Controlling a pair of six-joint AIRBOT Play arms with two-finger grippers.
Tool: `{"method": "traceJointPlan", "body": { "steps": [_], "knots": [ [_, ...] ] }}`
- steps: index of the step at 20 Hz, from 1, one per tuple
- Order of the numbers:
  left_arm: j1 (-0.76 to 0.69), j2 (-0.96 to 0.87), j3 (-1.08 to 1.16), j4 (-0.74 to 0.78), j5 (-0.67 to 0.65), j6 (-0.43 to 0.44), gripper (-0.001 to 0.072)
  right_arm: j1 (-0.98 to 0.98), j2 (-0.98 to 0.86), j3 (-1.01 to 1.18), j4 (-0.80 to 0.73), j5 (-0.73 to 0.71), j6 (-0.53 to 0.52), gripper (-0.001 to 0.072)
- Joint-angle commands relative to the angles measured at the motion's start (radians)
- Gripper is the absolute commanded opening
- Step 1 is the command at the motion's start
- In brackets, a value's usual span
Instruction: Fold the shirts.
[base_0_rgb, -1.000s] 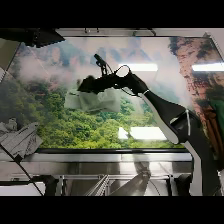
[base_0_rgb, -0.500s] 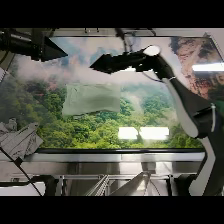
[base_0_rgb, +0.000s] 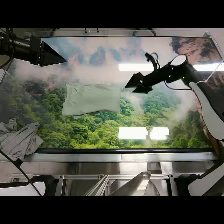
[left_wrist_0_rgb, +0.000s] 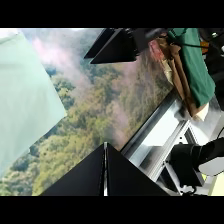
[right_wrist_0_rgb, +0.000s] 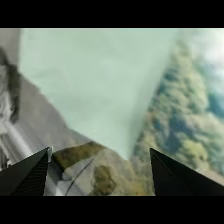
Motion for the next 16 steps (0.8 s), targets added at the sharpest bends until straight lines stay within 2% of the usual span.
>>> {"method": "traceJointPlan", "body": {
  "steps": [1, 5, 9, 10, 13, 14, 15, 16],
  "knots": [
    [0.033, 0.008, -0.001, -0.001, -0.011, 0.005, 0.0017, 0.043, -0.051, -0.102, 0.064, -0.112, 0.027, 0.0705],
    [0.051, 0.008, -0.001, -0.001, -0.037, -0.002, 0.0017, 0.137, -0.112, -0.102, 0.168, -0.212, 0.034, 0.07],
    [0.051, 0.008, -0.001, -0.001, -0.06, -0.002, 0.0017, 0.2, -0.13, -0.102, 0.183, -0.319, 0.072, 0.0689],
    [0.051, 0.008, -0.001, -0.001, -0.061, -0.001, 0.0017, 0.209, -0.131, -0.102, 0.19, -0.335, 0.071, 0.0637],
    [0.051, 0.008, -0.001, -0.001, -0.061, -0.001, 0.0017, 0.227, -0.131, -0.102, 0.228, -0.353, 0.067, 0.0624],
    [0.051, 0.008, -0.001, -0.002, -0.061, -0.001, 0.0017, 0.231, -0.131, -0.102, 0.252, -0.353, 0.043, 0.0481],
    [0.051, 0.008, -0.001, -0.002, -0.061, -0.001, 0.0017, 0.235, -0.131, -0.102, 0.283, -0.347, 0.024, 0.0243],
    [0.051, 0.008, -0.001, -0.001, -0.061, -0.001, 0.0017, 0.239, -0.13, -0.102, 0.316, -0.338, 0.007, 0.0055]
  ]
}}
